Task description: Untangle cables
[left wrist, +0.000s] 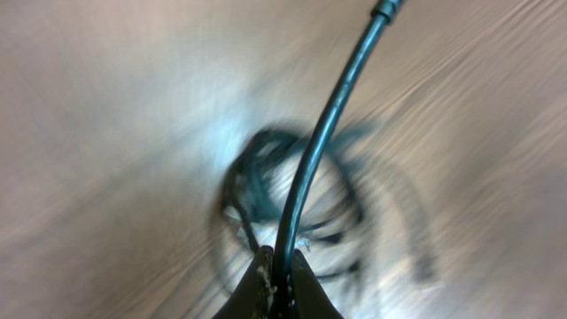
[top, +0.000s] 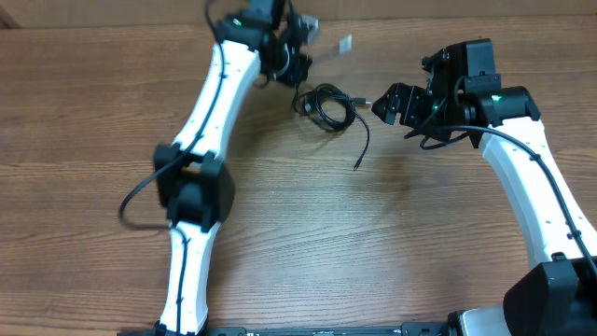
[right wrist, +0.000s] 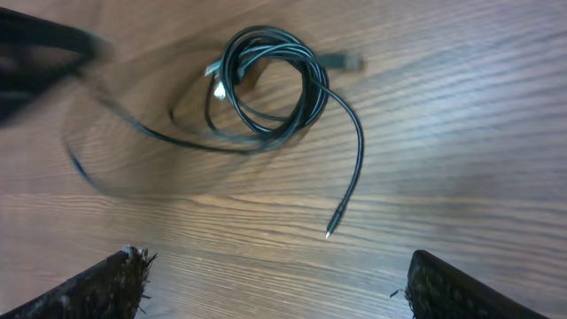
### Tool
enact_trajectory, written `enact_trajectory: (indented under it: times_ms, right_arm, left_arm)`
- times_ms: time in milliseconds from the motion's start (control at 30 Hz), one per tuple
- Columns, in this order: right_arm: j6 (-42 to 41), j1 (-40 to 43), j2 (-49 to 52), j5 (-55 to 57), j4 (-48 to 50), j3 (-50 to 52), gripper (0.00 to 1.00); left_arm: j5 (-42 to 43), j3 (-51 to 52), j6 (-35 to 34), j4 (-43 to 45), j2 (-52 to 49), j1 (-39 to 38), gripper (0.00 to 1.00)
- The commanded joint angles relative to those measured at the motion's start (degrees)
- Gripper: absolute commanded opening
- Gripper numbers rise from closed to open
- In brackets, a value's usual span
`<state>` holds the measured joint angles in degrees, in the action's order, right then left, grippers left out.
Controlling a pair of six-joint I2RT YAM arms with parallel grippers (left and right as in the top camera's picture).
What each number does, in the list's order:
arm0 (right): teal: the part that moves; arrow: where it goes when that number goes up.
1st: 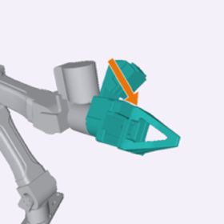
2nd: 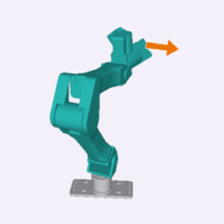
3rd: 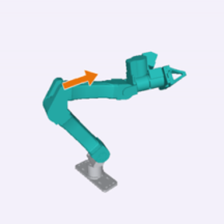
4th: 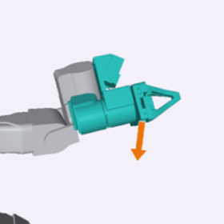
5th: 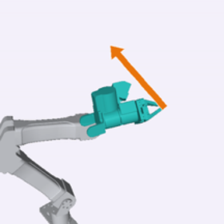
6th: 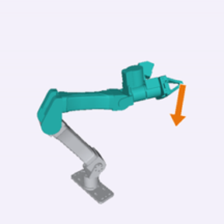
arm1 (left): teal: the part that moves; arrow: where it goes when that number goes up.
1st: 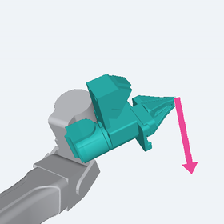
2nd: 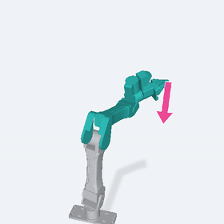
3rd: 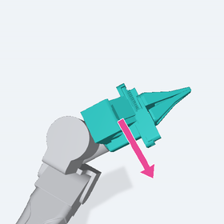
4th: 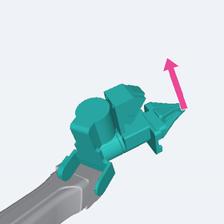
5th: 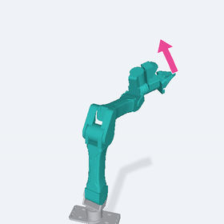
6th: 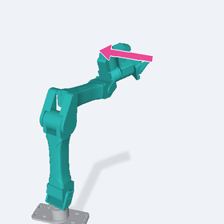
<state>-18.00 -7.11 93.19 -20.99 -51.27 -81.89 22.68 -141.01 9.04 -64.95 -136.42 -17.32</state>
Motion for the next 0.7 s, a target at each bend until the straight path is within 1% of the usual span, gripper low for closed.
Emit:
enact_trajectory:
  times_ms: [0, 133, 400, 500, 667]
  right_arm:
    - [0.3, -1.4, 0.2, -2.5, 1.4, 0.5, 0.92]
    - [0.3, -2.0, 0.2, -2.7, 2.0, 0.5, 0.92]
    - [0.3, -2.3, 0.2, -5.7, 3.7, 0.5, 0.92]
    - [0.3, -2.3, 0.2, -6.1, 4.3, 0.5, 0.92]
    - [0.3, -2.6, 0.2, -6.1, 4.5, 0.5, 0.92]
  left_arm:
    - [6.2, -3.1, -3.5, -0.2, 11.2, -1.7, 0.04]
    - [7.3, -3.1, -3.8, -0.4, 16.4, -2.6, 0.04]
    - [7.4, -3.1, -9.7, 2.0, 26.1, -2.5, 0.04]
    - [7.4, -3.1, -11.3, 4.2, 29.3, -2.5, 0.04]
    - [7.2, -3.1, -12.7, 12.0, 34.9, -2.5, 0.04]
